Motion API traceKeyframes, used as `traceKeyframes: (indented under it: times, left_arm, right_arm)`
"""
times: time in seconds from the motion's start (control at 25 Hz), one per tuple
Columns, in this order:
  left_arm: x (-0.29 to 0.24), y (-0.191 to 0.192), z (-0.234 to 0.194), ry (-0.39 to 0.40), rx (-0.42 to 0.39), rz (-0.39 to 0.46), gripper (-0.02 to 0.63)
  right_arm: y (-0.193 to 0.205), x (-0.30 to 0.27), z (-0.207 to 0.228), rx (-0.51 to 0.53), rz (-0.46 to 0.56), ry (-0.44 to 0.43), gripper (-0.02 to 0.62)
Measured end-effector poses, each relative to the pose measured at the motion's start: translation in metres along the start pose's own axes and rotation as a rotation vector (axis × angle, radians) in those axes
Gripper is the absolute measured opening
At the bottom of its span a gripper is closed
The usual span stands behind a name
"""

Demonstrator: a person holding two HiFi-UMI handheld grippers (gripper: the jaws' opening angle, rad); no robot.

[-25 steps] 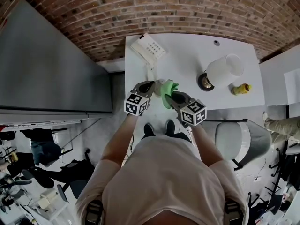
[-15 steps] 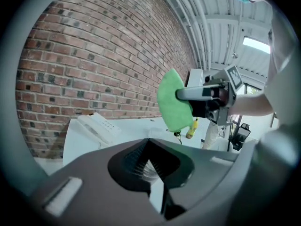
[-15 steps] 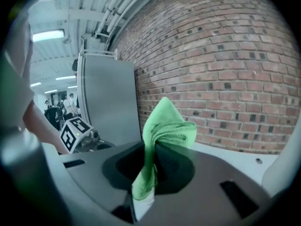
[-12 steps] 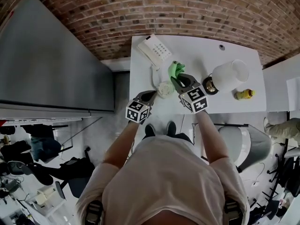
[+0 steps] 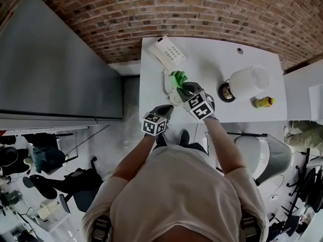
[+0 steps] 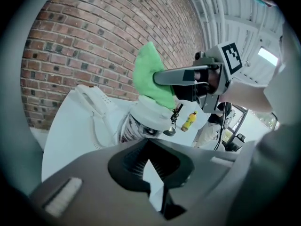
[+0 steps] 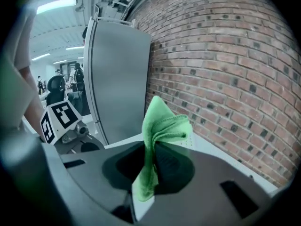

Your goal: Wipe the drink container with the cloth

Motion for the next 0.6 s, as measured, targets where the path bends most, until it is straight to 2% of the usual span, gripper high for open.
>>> traceKeyframes:
  times: [0.24, 0.6]
  left_arm:
    - [-0.009, 0.003, 0.009, 0.030, 0.019, 0.000, 0.009]
    - [-0.015, 0.001, 0.015, 0.065, 0.021, -0.013, 0.009]
  right_arm:
    - [0.014, -0.011, -0.016, -0.075, -0.035, -0.070, 0.035]
    - [0.018, -0.010, -0.015, -0.199, -0.036, -0.107, 0.035]
Point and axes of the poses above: the fingertips, and each gripper's own axes: x backward along the fingers, z to its right, y out of its underside, the point moved 2 cm from there along x, backward along the fingers, and after that the axes turned 4 degrees about x, right-handed, at the moved point
